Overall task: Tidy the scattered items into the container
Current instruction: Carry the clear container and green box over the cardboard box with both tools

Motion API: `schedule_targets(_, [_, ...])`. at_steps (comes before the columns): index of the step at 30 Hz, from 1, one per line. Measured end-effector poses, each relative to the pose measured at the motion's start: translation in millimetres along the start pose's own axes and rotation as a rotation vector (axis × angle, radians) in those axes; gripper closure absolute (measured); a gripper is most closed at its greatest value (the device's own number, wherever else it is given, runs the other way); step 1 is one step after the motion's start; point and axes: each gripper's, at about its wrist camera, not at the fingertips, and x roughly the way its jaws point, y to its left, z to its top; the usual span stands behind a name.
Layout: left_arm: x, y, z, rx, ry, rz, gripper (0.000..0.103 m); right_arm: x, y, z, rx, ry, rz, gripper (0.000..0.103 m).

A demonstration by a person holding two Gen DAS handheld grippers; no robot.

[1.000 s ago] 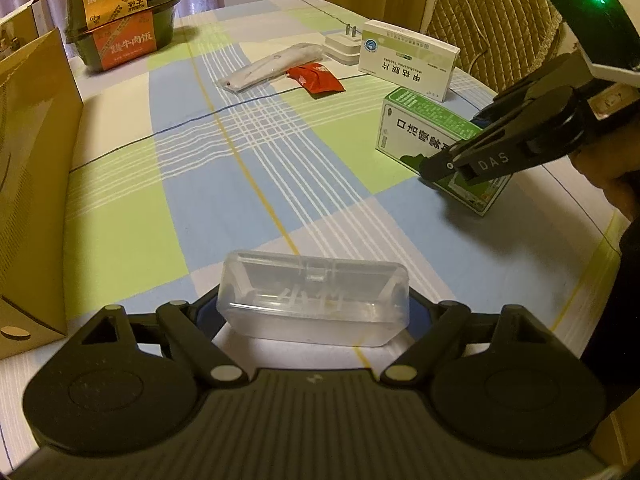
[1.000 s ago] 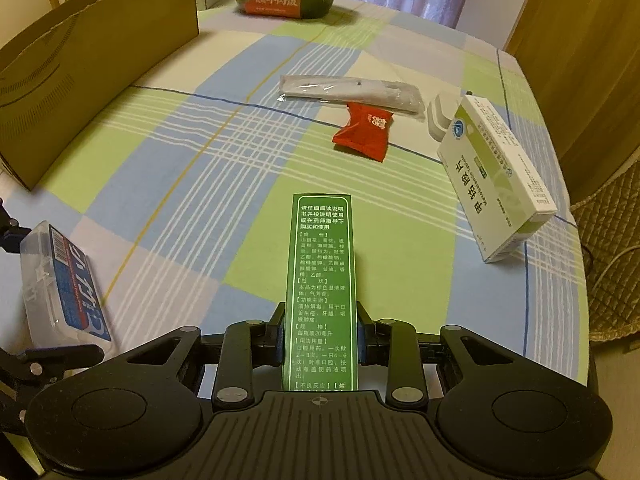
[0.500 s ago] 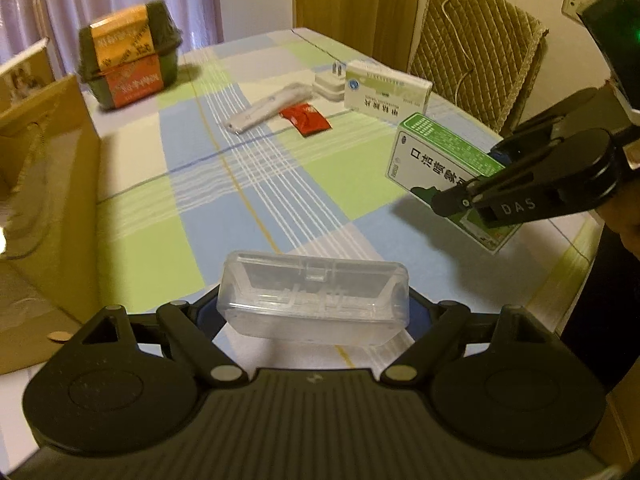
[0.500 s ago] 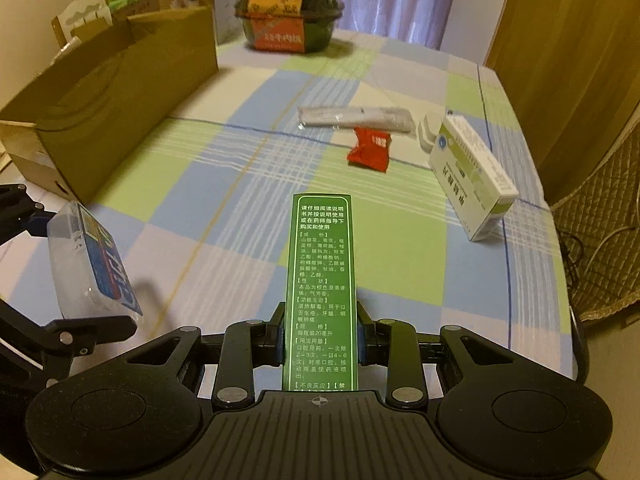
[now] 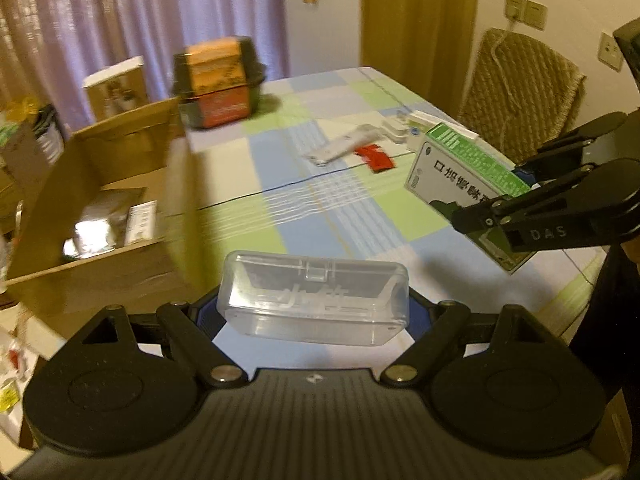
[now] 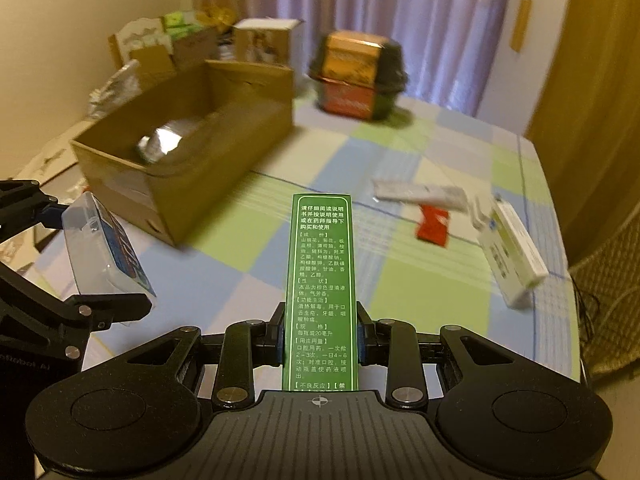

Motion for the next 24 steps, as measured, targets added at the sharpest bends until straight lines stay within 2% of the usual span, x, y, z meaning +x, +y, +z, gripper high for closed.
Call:
schedule_targets(10, [-31.4, 33.3, -20.0, -0.073, 0.009, 0.083, 0.020, -10.6, 38.7, 13.1, -0.058, -0.038, 0.050, 0.070])
schedule_targets(20, [-41.2, 46.7, -22.9, -0.105, -0.003, 0.106, 0.020, -8.9, 50.6, 18.5, -0.084, -0.038, 0.077, 0.070])
schedule_targets(24, [-42.6, 62.2, -15.2, -0.127, -0.015, 0.106, 0.020, -2.6, 55.3, 30.4, -0.100, -0.040, 0.091, 0.070])
